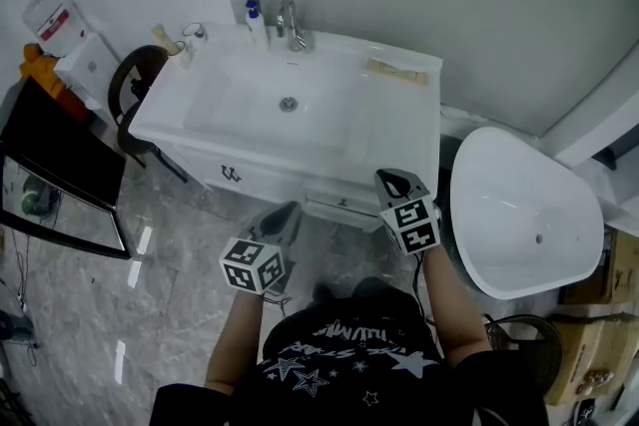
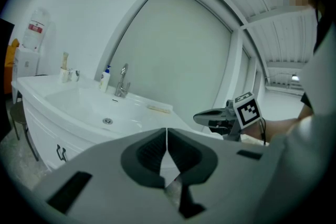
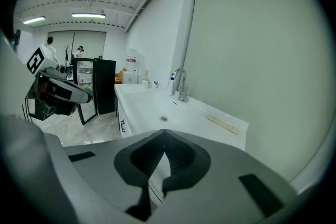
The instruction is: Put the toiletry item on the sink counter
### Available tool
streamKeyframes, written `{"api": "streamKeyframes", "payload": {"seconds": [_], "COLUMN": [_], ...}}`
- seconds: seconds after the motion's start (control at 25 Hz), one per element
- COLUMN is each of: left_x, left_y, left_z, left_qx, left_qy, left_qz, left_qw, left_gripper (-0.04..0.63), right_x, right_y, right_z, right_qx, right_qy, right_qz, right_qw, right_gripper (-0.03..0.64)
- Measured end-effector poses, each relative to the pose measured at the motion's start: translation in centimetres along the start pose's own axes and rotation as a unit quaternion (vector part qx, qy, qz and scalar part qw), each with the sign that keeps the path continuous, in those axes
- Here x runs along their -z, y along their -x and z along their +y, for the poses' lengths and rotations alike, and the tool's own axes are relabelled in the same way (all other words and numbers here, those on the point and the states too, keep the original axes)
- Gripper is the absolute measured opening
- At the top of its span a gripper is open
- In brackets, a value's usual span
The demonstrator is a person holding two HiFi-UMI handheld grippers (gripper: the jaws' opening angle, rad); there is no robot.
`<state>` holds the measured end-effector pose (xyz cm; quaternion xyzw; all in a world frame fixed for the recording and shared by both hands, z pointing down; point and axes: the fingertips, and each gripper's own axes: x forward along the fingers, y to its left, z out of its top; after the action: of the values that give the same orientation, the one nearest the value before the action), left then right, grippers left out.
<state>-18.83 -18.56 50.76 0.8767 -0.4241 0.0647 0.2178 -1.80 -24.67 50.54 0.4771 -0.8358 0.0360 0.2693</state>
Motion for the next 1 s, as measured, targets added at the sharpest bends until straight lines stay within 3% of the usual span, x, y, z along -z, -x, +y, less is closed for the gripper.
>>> {"api": "streamKeyframes", "payload": {"seconds": [0.32, 1.0], "left_x": [0.1, 3.4], "left_y": [0.1, 1.4], "left_z": [-1.9, -13.0], "left_qx": [-0.01, -0.025], "left_qy": [0.01, 0.007], "left_qz": [-0.01, -0.012], "left_qw": [0.9999, 0.9996], "left_gripper": [0.02, 0.02], "right_x": [0.1, 3.7], "right_y": [1.2, 10.4], "right_z": [-0.2, 0.1], "right_qx": [-0.016, -0.053], "right_qy": [-0.011, -0.003], "right_qz": [-0.016, -0.043], "right_qw": [1.0, 0.998], "right_gripper": [0.014, 0.014]}}
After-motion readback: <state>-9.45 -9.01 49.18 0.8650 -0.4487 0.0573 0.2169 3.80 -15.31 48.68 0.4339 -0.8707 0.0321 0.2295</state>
